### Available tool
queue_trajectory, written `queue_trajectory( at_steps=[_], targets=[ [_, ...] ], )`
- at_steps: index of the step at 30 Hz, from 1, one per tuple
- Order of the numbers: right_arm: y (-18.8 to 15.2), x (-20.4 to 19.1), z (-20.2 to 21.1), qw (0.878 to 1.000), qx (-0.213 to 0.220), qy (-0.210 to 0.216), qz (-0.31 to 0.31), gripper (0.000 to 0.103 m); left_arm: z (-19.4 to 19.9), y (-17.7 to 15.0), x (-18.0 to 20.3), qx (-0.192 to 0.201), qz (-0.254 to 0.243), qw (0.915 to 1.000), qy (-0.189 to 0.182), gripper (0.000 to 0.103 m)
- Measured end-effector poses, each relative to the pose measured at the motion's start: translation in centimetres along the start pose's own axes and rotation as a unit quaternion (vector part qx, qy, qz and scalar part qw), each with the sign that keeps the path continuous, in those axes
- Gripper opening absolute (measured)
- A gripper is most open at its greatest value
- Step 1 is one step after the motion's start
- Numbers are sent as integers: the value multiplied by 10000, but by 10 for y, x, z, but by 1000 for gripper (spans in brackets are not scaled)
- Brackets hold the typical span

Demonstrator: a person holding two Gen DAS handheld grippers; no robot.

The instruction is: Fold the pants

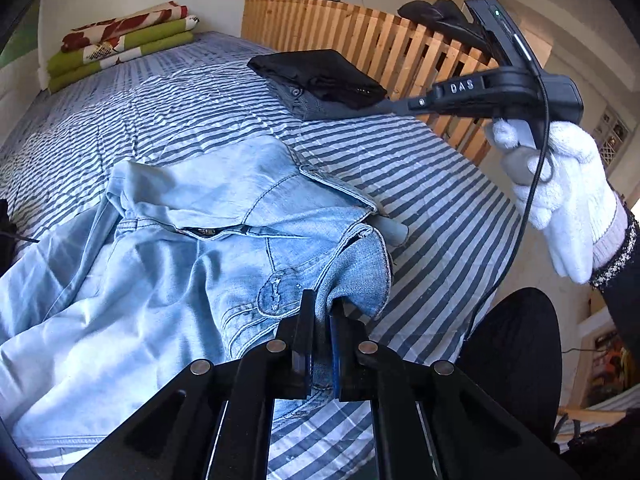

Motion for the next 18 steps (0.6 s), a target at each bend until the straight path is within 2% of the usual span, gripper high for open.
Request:
queue_trajectory(
  at_steps=[1,3,4,5,8,11,14,18],
  targets=[
    [-7,1,-4,9997,-207,78,-72,5,-1,2,-3,32,67,10000,-17,6],
    [-30,6,-12,9974,-500,335,-391,40,2,0,-9,71,214,9997,-76,6],
    [-42,9,-16,9957,-585,477,-539,43,7,-4,-9,99,276,9995,-92,6],
    [-57,10,-21,9940,-710,540,-640,43,8,-4,-13,119,331,9993,-91,6],
    [-97,12,-41,9891,-1031,386,-976,43,12,-3,-17,142,405,9990,-80,6],
    [-120,21,-62,9761,-1294,694,-1599,43,14,-2,-21,156,427,9990,-40,6],
    [-121,25,-75,9581,-1183,1231,-2301,43,16,-3,-23,168,450,9988,-5,6],
    [-112,17,-90,9462,-1111,1510,-2638,43,19,-4,-30,195,576,9981,-47,6]
  ],
)
Point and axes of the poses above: each gripper's, at about its wrist camera, not at the fingertips, and z roughly against the way its jaws point, x to its right, y to its top, the point moved 5 cm from there along -z, roughly the way its jaws point
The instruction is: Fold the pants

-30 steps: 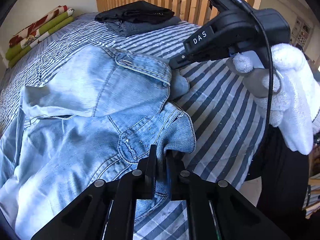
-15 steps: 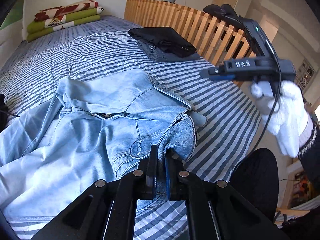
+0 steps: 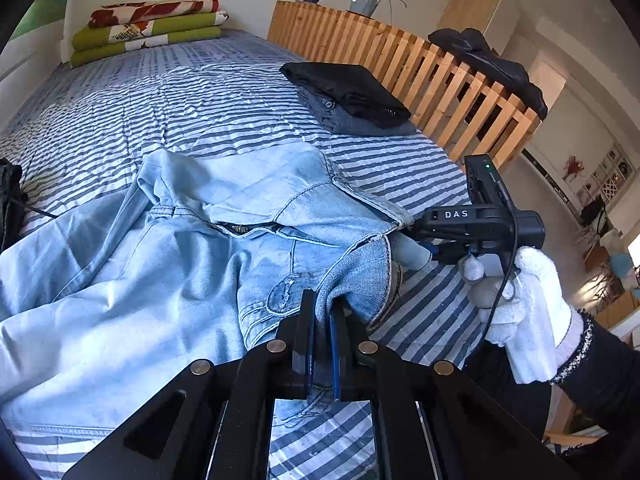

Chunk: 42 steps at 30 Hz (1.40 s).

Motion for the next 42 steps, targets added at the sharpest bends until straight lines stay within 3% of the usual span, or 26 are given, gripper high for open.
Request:
queue_trajectory(
  at_steps=[2,3,4,6,9,13,17,20,23,25,29,31,32,33,35,39,42],
  targets=[
    [3,-8,-8,10000,21,-74,39,42,2,-2,-2,-9,121,9999,-68,5],
    [4,-15,-9,9999,23,-36,126,23,3,-3,-1,-24,132,9999,-97,5],
    [8,-23,-7,9996,46,-118,269,11,5,-5,2,-38,98,9999,-94,5],
    [19,-41,7,9930,459,-713,826,2,8,-9,16,-71,-115,9999,-94,5],
    [41,-70,47,9651,1262,-1498,1738,2,9,-11,46,-133,-500,9983,-258,5],
    [76,-92,95,9345,1901,-1998,2253,1,-1,-2,98,-281,-797,9934,-780,5],
    [96,-122,132,8952,2450,-2494,2764,1,-17,16,159,-349,-1162,9829,-1383,5],
    [113,-130,160,8744,2815,-2740,2848,1,-30,32,207,-297,-1564,9739,-1615,5],
    [136,-131,188,8492,3115,-3142,2883,1,-46,52,250,-275,-1611,9651,-2046,5],
    [150,-119,210,8452,3200,-3263,2769,1,-57,62,277,-219,-1720,9603,-2184,5],
    [172,-89,234,8152,3384,-3893,2635,1,-78,71,320,-320,-1848,9500,-2495,6],
    [182,-66,228,8220,3014,-4050,2634,1,-93,68,327,-597,-1862,9502,-2426,13],
    [185,-54,220,8319,2639,-4094,2659,2,-97,67,323,-709,-1763,9532,-2354,26],
    [185,-41,207,8474,2202,-4025,2672,8,-98,65,316,-789,-1638,9554,-2329,31],
    [178,-26,194,8595,1773,-4000,2642,17,-86,60,292,-720,-1466,9596,-2292,31],
    [148,-33,188,8600,1852,-3898,2723,21,-46,55,204,-420,-929,9798,-1723,33],
    [128,-53,187,8662,1925,-3662,2803,21,-8,50,112,-79,-245,9956,-896,42]
  ],
)
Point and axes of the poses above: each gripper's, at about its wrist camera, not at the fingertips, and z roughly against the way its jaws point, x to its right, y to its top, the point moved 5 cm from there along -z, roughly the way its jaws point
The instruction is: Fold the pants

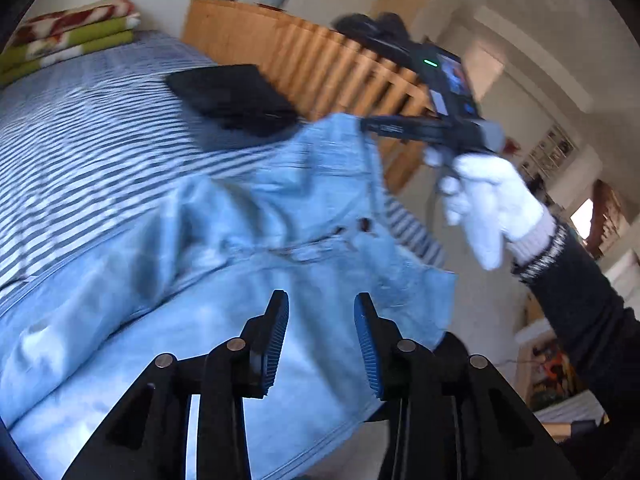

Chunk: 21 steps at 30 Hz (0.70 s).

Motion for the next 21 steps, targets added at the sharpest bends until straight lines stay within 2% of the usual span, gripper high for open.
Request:
queue_trajectory(
  at_steps=[2,4,5,7,8,9,11,14,17,19,20,21],
  targets=[
    [1,-19,11,9998,124,144,31,24,43,-20,-65,221,528,9951,805,50],
    [9,-38,27,9993,304,196,130,27,87,-44,-125,400,989,9779,1799,52],
    [14,-50,33,9988,364,290,176,28,112,-61,-157,464,1223,9630,2356,52],
    [23,-71,47,9976,493,437,226,30,157,-93,-208,516,1760,9298,3191,56],
    [27,-82,52,9966,551,564,238,32,176,-110,-237,522,2041,9140,3466,68],
    [31,-95,57,9952,574,734,289,34,192,-126,-258,478,2296,9004,3665,80],
    [36,-121,63,9926,600,1004,337,35,221,-158,-297,334,2768,8715,4034,81],
    [40,-166,63,9881,526,1390,395,36,235,-191,-329,132,3188,8622,3934,81],
    [34,-206,61,9835,409,1687,506,36,230,-212,-353,-42,3328,8446,4194,80],
    [27,-232,60,9806,324,1830,632,36,230,-226,-369,87,3545,8409,4088,67],
    [23,-243,59,9790,284,1900,687,36,232,-232,-374,117,3648,8363,4092,38],
    [19,-254,58,9774,236,1966,736,36,234,-237,-381,114,3750,8311,4105,16]
  ],
)
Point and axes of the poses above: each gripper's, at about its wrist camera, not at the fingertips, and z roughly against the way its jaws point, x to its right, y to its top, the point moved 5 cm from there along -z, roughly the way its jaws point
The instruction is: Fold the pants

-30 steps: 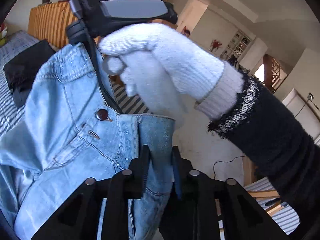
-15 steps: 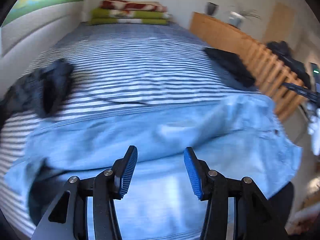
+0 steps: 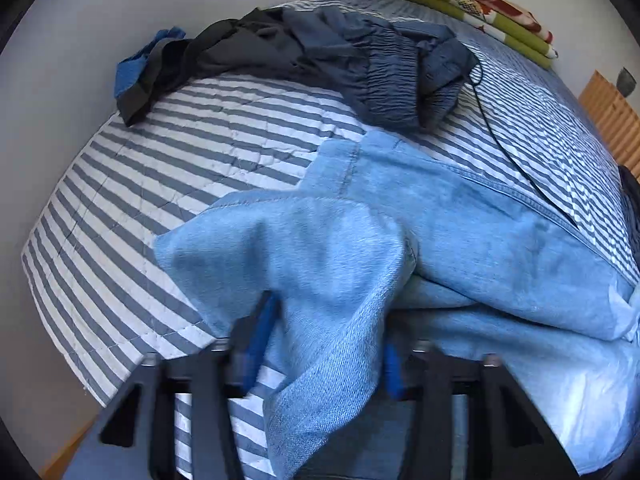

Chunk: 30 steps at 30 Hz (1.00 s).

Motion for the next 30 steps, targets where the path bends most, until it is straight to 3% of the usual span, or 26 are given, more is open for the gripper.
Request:
queue_trajectory(
  at_steps=[3,7,8,9,11,12,18,21,28,30],
  targets=[
    [-8,-25,-12,9997,-163,135,133,36,-9,0,-23,16,394,9987,-329,8],
    [-11,-45,-18,9990,-248,190,309,36,17,-15,-73,490,954,9940,224,10],
    [-11,-47,-18,9989,-267,239,309,36,24,-22,-86,529,1165,9915,246,19],
    [-9,-48,-17,9987,-282,315,290,36,27,-28,-95,542,1338,9892,234,43],
    [-5,-51,-14,9981,-292,460,276,36,34,-36,-108,664,1420,9861,555,72],
    [-2,-53,-10,9978,-266,523,299,36,37,-35,-110,756,1377,9855,638,74],
    [14,-61,33,9963,-41,766,381,36,65,-30,-101,1137,1470,9818,392,75],
    [23,-69,63,9952,120,906,360,36,89,-20,-92,1360,1404,9807,73,75],
    [46,-106,118,9910,628,1054,528,38,136,-4,-125,1948,1907,9618,247,81],
    [52,-117,118,9891,663,1187,561,41,137,5,-120,1930,1715,9661,37,81]
  ],
)
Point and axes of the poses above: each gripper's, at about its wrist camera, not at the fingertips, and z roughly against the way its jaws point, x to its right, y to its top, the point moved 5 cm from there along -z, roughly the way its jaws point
